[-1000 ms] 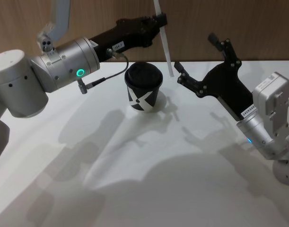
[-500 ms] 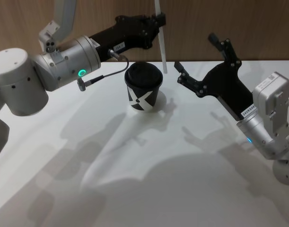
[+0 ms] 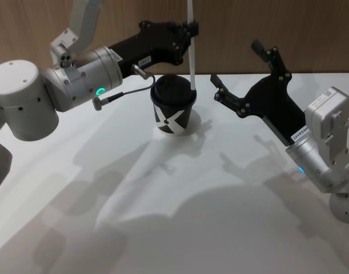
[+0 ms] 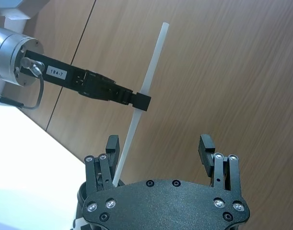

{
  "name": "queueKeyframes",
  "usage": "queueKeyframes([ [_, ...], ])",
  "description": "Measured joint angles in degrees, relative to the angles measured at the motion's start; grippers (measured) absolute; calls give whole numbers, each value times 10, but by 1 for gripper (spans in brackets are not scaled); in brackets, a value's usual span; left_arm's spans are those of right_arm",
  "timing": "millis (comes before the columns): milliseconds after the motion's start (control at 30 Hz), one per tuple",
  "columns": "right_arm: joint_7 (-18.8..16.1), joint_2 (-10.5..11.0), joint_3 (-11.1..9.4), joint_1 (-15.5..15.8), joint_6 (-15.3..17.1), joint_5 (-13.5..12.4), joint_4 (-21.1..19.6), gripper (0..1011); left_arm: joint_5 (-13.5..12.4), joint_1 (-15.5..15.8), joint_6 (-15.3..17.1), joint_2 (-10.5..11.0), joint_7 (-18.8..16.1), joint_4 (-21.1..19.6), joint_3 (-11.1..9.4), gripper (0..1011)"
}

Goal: Pick up the straw with one hand, pass it to the other hand, and insert it into the cup.

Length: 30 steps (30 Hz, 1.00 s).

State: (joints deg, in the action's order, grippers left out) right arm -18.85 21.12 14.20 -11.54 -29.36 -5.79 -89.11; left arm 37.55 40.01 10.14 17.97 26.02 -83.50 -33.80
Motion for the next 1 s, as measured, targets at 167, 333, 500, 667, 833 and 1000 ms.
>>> queueKeyframes([
  [167,0,0,0,0,0,0,0,1001,-13,1,-5,1,-2,3,-4,18],
  [333,0,0,0,0,0,0,0,1001,-21,2,-9,1,-2,7,-5,19],
  [500,0,0,0,0,0,0,0,1001,-26,1,-13,-1,-3,13,-5,19],
  [667,0,0,0,0,0,0,0,1001,-29,1,-18,-4,-2,20,-3,18],
  [833,0,0,0,0,0,0,0,1001,-33,1,-24,-8,1,30,-2,19],
  [1000,0,0,0,0,0,0,0,1001,-37,3,-31,-14,6,43,-2,19],
])
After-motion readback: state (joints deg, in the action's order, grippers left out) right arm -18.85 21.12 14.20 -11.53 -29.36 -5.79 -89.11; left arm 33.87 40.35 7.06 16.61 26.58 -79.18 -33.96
